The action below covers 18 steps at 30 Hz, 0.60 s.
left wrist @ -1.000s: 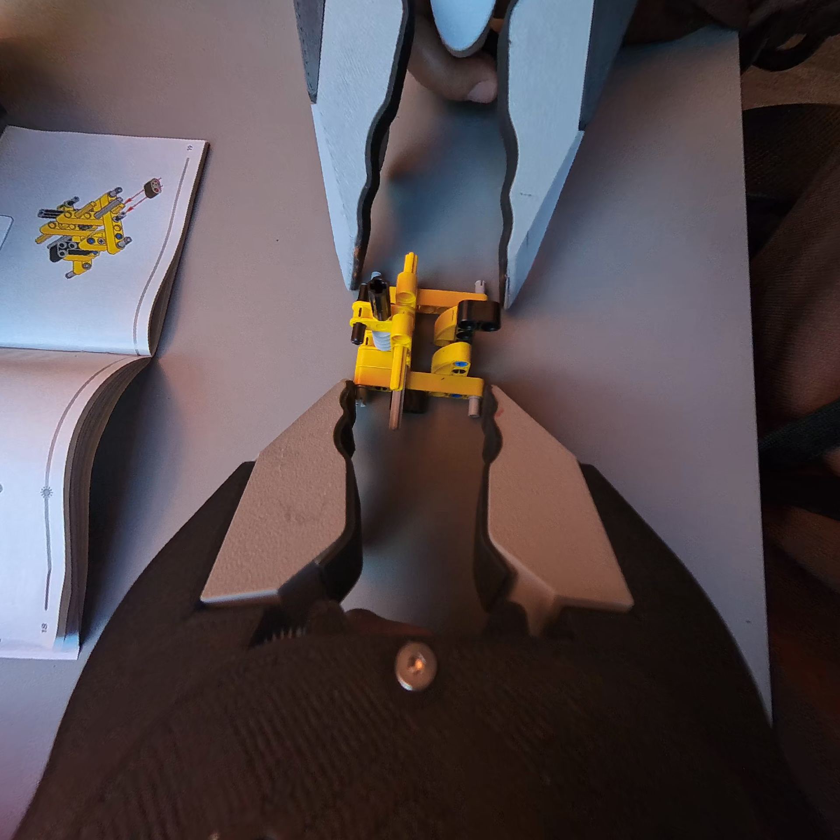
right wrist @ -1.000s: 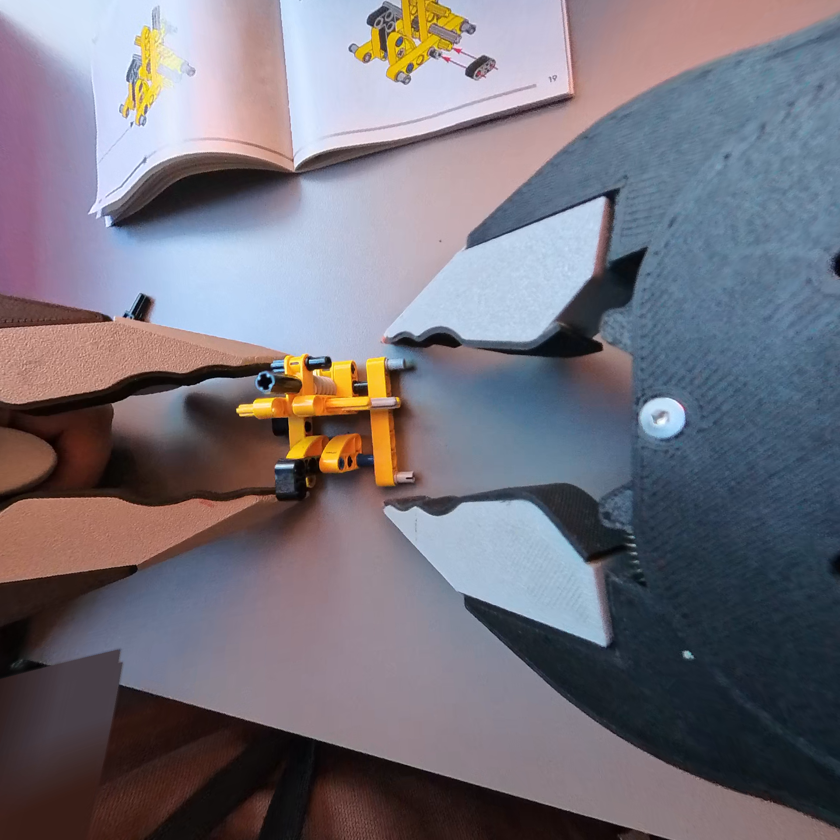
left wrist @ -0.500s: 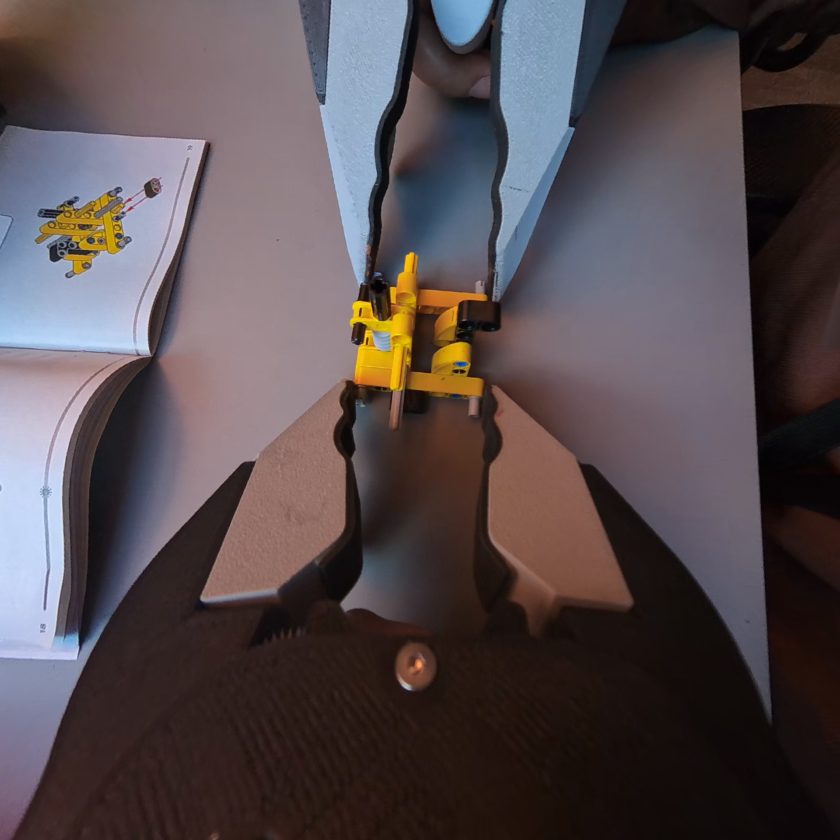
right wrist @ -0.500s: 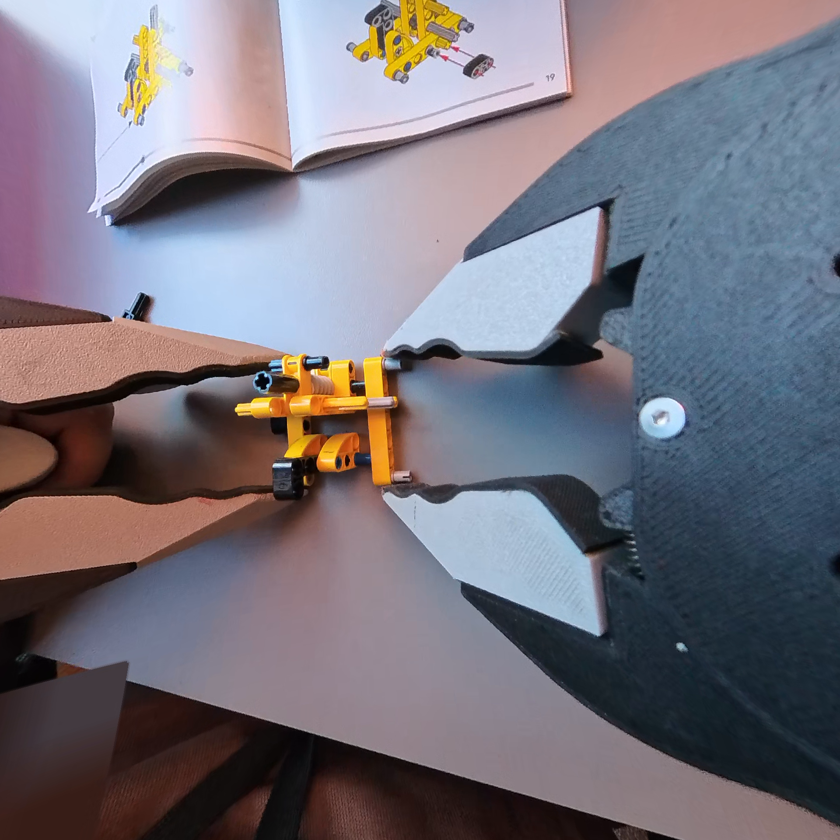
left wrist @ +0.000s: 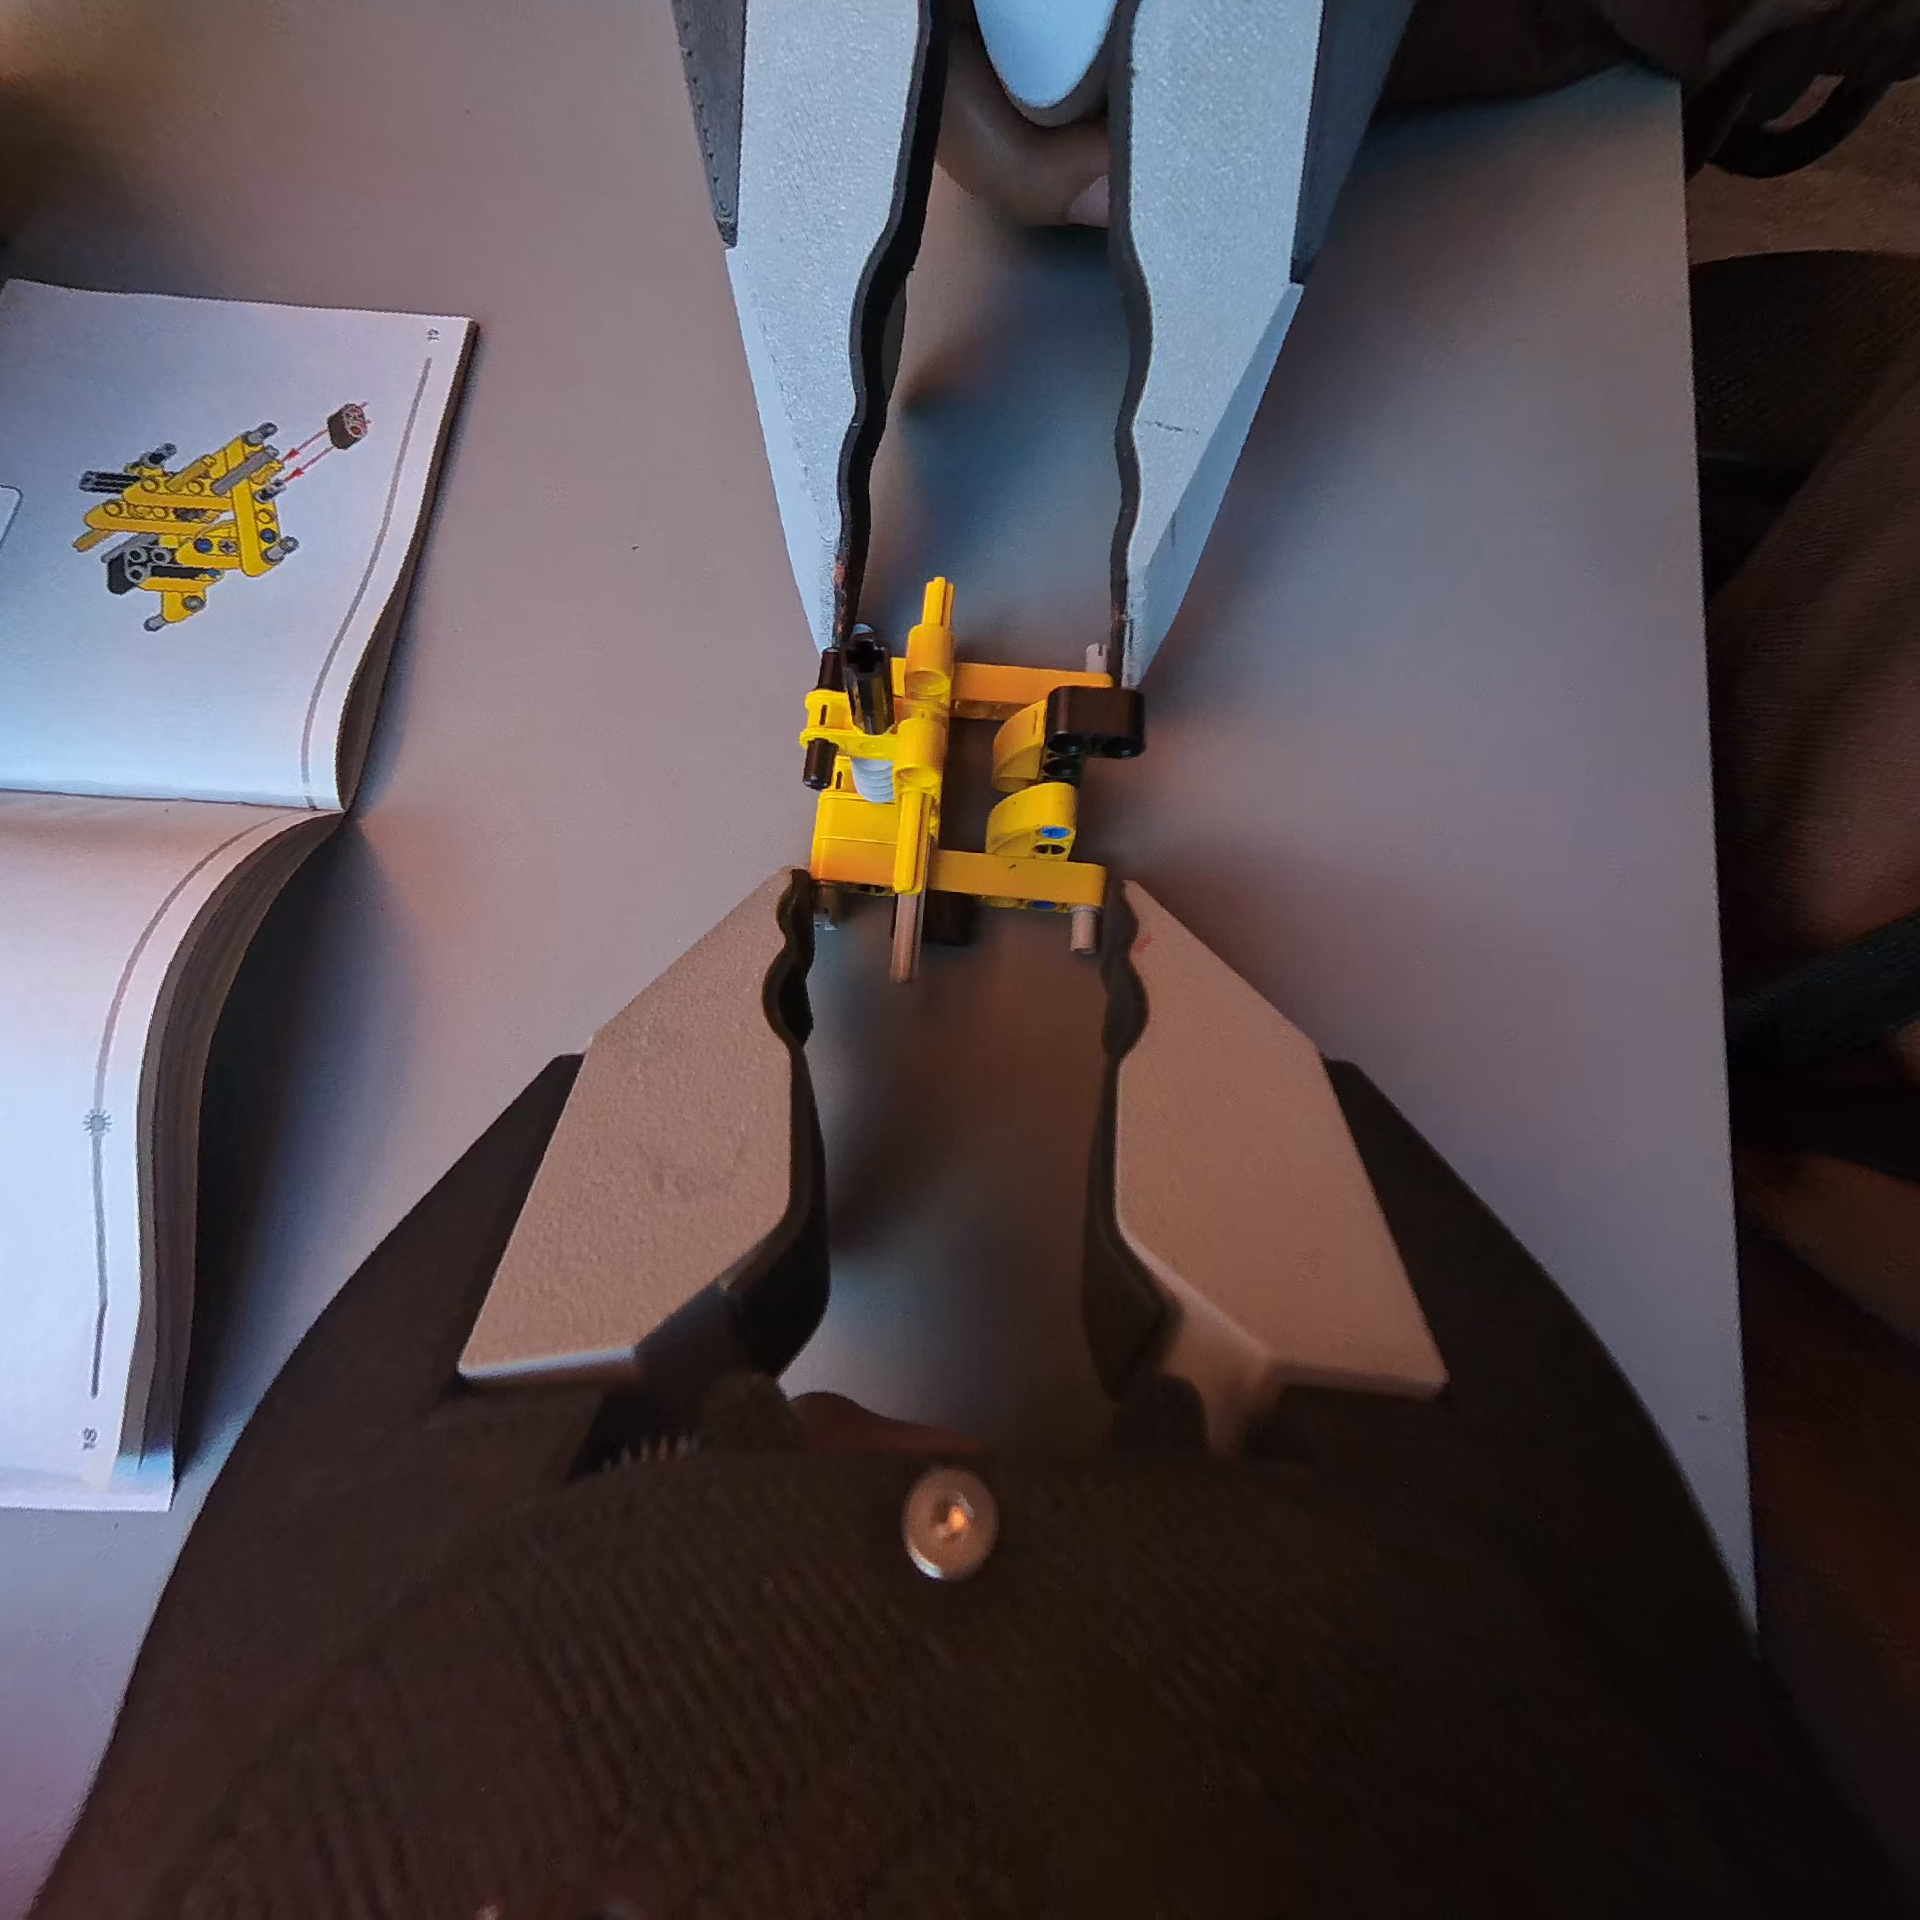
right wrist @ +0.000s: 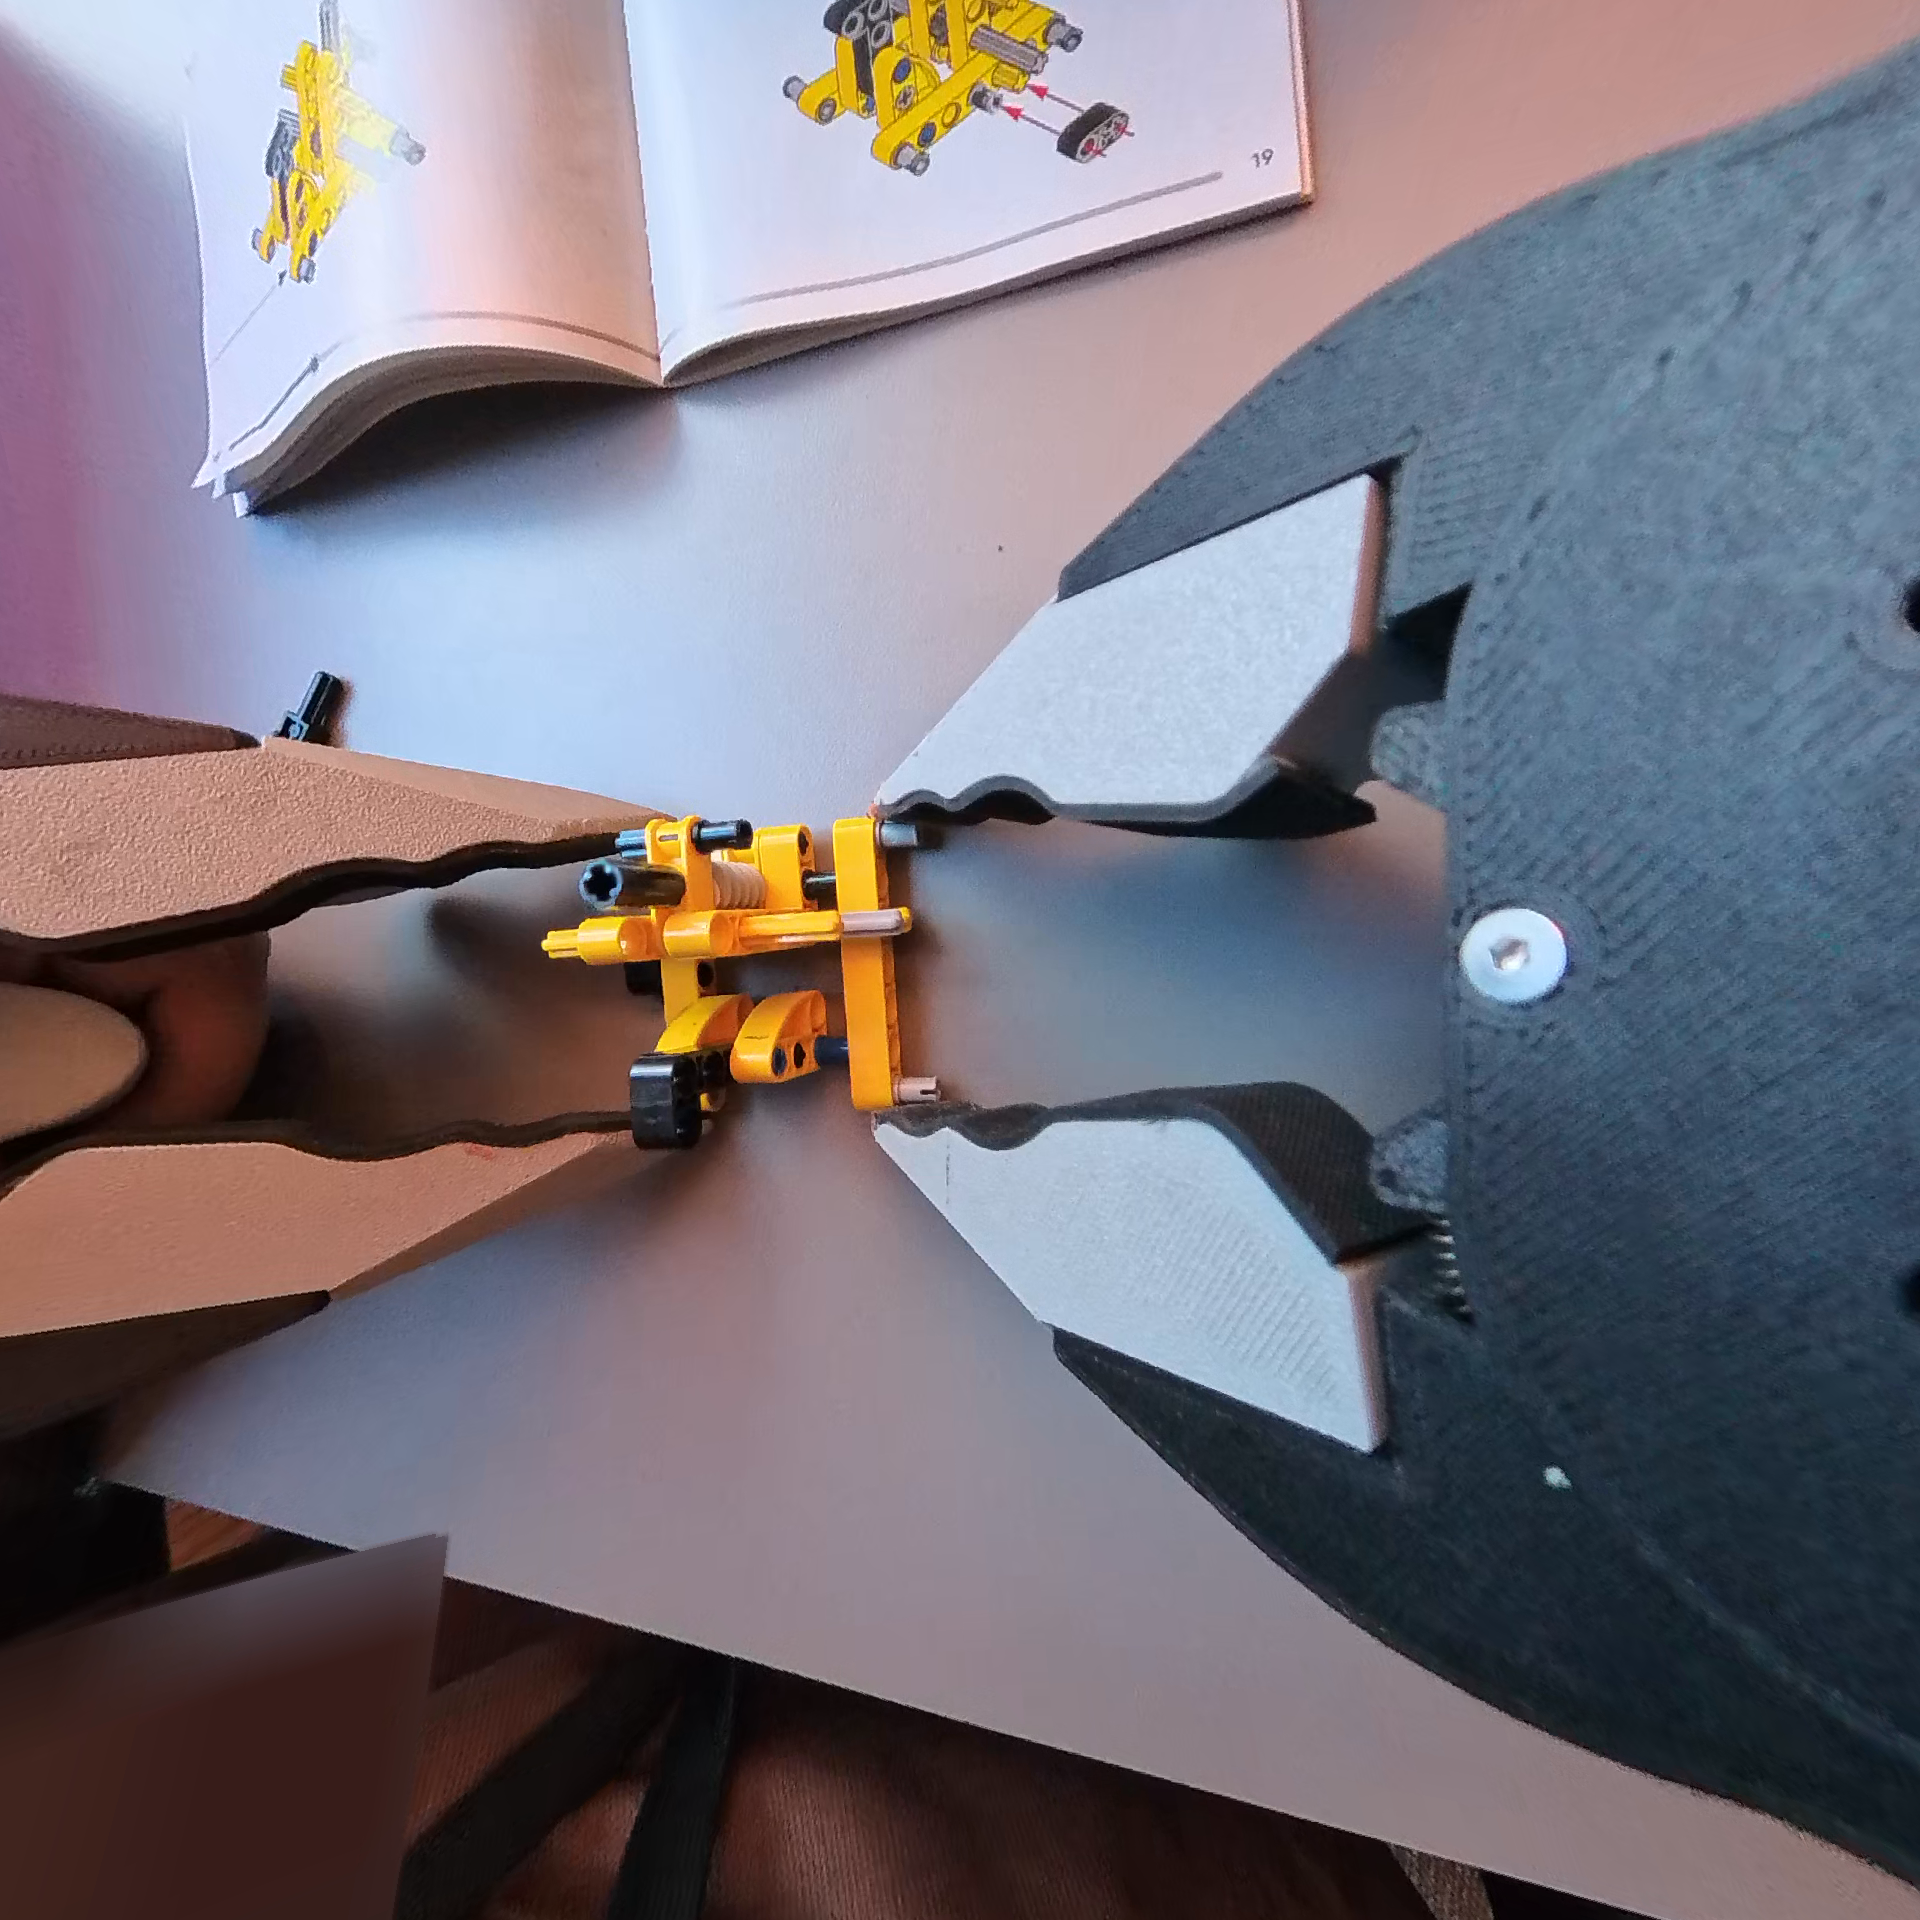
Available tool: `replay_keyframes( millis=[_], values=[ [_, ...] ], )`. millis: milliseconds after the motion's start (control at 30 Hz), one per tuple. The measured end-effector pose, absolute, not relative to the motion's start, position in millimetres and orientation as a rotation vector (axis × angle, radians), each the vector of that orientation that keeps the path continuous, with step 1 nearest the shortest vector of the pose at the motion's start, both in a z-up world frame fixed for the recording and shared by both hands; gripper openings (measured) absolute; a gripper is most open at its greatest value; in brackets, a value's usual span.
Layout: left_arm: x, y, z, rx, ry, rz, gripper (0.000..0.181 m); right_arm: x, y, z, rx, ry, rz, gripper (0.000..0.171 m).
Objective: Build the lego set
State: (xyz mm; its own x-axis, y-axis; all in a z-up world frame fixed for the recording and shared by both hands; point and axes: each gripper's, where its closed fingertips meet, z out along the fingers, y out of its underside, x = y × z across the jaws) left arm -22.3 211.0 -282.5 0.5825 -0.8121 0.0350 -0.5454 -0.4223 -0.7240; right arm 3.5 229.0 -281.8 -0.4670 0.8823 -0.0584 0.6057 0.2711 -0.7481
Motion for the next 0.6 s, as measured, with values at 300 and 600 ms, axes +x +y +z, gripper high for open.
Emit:
replay_keyframes(
  millis=[300, 600],
  values=[
    [-22.2, 211.0, -282.9, -2.131, 1.079, -0.495, 0.053, 3.6, 228.8, -281.9, -1.349, -2.178, 1.027, 0.051],
    [-22.0, 211.1, -282.9, -2.129, 1.081, -0.492, 0.054, 3.8, 228.7, -281.6, -1.353, -2.178, 1.034, 0.050]
  ],
)
